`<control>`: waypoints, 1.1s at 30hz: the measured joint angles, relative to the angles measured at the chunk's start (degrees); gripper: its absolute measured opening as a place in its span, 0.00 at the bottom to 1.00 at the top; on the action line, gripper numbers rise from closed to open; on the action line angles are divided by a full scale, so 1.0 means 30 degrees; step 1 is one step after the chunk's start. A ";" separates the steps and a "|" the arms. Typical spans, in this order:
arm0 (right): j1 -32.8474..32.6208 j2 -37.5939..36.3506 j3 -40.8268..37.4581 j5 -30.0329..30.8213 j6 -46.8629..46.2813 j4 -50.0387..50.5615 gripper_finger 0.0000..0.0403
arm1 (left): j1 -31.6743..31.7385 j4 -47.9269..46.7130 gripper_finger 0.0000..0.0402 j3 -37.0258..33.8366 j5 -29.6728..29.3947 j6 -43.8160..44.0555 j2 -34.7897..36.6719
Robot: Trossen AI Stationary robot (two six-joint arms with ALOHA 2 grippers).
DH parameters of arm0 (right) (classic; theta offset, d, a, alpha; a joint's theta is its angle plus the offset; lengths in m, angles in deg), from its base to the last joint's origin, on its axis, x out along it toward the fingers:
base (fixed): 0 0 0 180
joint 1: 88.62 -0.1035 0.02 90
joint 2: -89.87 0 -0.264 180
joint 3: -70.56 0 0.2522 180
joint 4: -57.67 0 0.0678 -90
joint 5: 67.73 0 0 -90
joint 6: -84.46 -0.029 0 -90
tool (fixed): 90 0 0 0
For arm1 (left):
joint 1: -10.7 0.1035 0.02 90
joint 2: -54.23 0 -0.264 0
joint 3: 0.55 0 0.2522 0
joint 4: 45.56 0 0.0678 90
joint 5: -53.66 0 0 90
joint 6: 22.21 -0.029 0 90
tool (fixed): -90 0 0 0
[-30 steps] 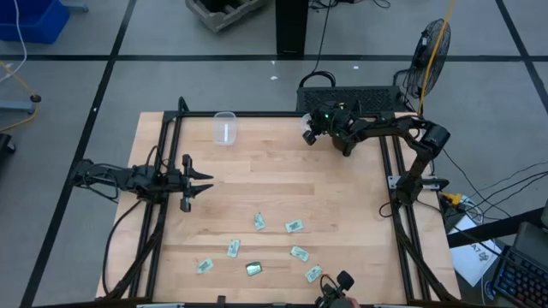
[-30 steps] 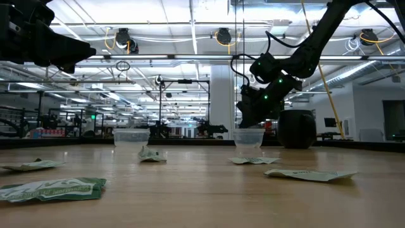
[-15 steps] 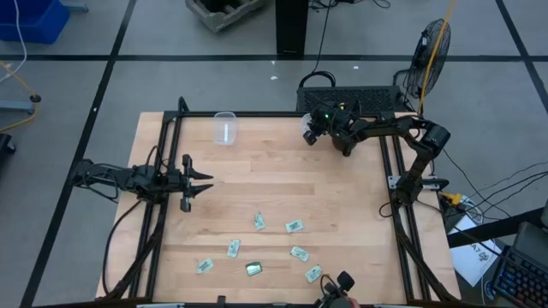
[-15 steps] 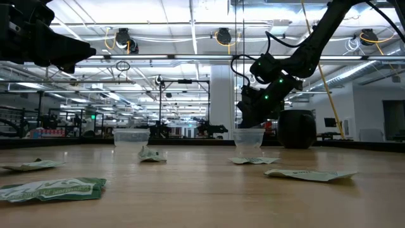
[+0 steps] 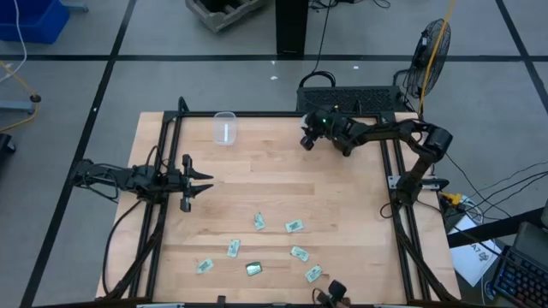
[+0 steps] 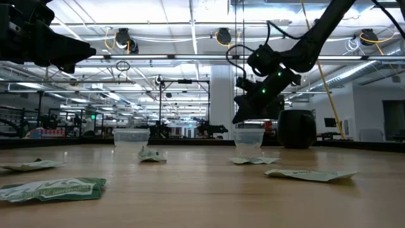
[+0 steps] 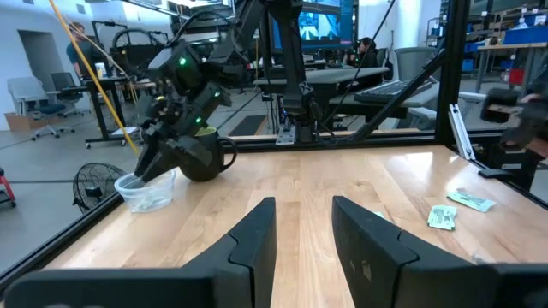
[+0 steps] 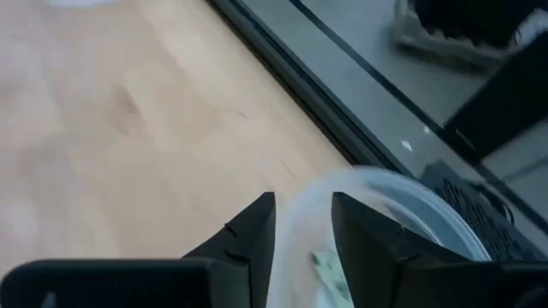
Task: Pick and place items into bin
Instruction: Put the green stevia packet into the right transparent bin
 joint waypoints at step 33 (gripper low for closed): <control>-1.4154 -0.5196 0.0000 0.0000 -0.2187 0.8442 0.23 | -0.0002 0.0004 0.30 -0.0004 0.0000 0.0000 0.0002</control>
